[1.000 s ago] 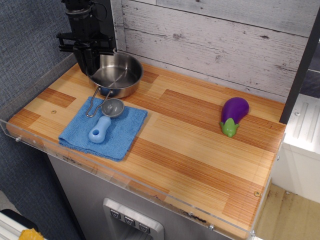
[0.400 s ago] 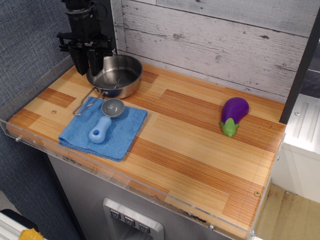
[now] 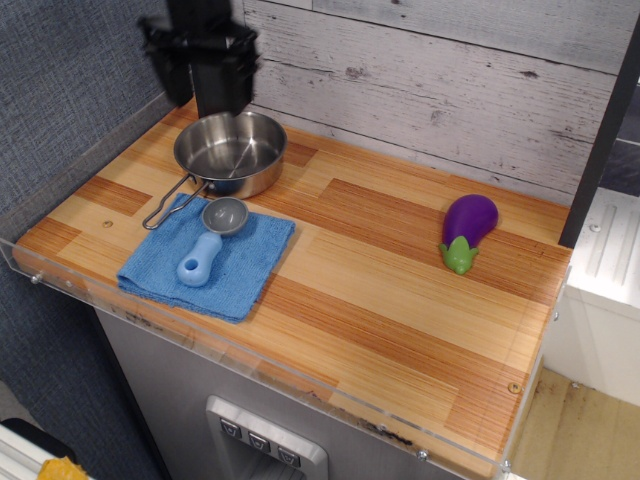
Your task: Slide the silver pan into the corner behind the blue rag.
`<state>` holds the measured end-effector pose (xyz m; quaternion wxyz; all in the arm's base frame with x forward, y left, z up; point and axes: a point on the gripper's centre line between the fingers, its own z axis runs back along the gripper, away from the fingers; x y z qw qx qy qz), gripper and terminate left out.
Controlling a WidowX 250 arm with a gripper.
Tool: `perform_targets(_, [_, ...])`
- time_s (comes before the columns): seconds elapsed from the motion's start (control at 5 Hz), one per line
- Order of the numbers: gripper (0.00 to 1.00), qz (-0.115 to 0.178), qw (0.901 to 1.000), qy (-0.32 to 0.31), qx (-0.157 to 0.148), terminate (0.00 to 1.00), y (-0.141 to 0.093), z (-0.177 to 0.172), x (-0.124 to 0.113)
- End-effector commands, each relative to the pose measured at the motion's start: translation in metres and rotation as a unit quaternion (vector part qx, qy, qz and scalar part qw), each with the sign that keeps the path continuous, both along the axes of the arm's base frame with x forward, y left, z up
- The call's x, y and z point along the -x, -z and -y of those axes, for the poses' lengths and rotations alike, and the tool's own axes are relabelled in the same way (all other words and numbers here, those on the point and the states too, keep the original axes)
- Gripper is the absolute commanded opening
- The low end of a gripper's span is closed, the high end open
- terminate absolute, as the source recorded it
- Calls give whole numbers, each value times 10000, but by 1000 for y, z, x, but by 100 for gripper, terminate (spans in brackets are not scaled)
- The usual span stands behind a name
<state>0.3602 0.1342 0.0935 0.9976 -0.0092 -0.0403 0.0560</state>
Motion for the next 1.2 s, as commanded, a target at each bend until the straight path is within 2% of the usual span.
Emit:
perform_targets(0.0, [100,659,9969,257,-358,0,-49,85,19])
perform_targets(0.2, [100,725,9945,671,-340,0,-43,107,27])
perform_targets(0.4, [100,780,9921,914,-356,0,-41,114,29])
perform_targets(0.8, [100,778,9918,934,-404,0,-40,114,28])
perform_targets(1.0, [100,778,9918,934,-404,100,-40,114,28])
